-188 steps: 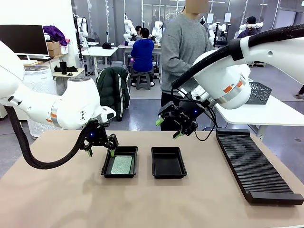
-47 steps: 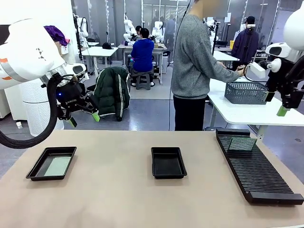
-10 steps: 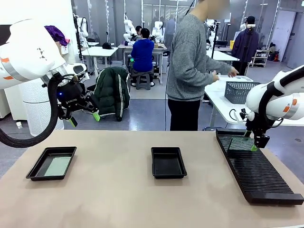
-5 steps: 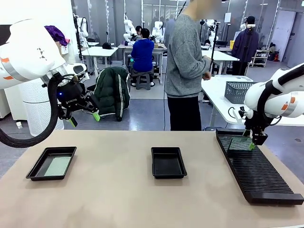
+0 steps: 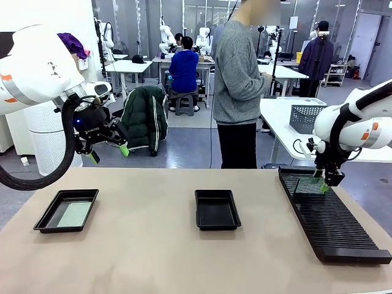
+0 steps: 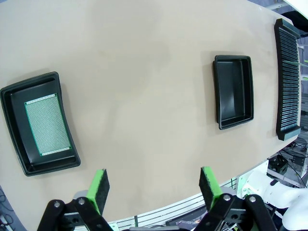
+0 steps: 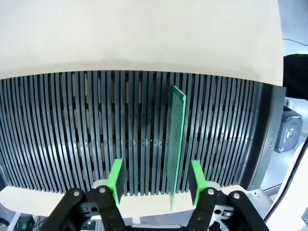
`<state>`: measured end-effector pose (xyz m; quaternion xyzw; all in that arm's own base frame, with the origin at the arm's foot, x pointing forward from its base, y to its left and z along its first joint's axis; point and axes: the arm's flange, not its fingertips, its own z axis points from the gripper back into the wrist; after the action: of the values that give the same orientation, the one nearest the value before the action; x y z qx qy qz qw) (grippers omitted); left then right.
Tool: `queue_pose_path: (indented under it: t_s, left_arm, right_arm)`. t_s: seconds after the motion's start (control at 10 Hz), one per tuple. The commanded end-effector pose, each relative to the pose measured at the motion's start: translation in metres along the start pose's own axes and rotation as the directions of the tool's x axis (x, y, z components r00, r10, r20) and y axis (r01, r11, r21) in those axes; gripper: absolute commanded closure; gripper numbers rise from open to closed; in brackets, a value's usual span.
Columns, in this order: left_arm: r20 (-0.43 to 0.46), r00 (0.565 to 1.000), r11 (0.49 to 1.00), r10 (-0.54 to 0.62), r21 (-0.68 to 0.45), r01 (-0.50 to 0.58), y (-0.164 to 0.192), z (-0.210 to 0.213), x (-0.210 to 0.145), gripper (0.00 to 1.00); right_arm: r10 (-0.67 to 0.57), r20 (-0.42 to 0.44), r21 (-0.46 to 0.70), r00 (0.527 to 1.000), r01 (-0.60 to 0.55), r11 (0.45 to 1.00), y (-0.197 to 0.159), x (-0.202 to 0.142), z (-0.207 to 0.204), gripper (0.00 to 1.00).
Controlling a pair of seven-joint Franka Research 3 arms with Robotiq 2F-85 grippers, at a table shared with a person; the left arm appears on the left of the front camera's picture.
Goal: Inspect and transfer BCBs to ESD trays.
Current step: Pick up the Blank PCB from the PCB Rack and place it in the right ESD tray.
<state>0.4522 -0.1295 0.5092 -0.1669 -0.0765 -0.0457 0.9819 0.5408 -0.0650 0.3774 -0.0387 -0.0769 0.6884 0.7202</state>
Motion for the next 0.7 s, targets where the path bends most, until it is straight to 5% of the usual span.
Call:
queue_pose_path:
  t_s: [0.0,0.6]
  left_arm:
    - [0.001,1.000,1.000,0.000,0.001,0.000,-0.0003,0.0001,-0.0027,0.00]
    - [0.001,1.000,1.000,0.000,0.001,0.000,-0.0003,0.0001,-0.0027,0.00]
  right_arm:
    - [-0.010,-0.023,0.024,1.000,0.011,1.000,-0.0064,-0.0011,-0.0002,0.36]
    - [-0.006,-0.032,0.019,0.999,0.007,1.000,-0.0092,0.0033,0.0045,0.56]
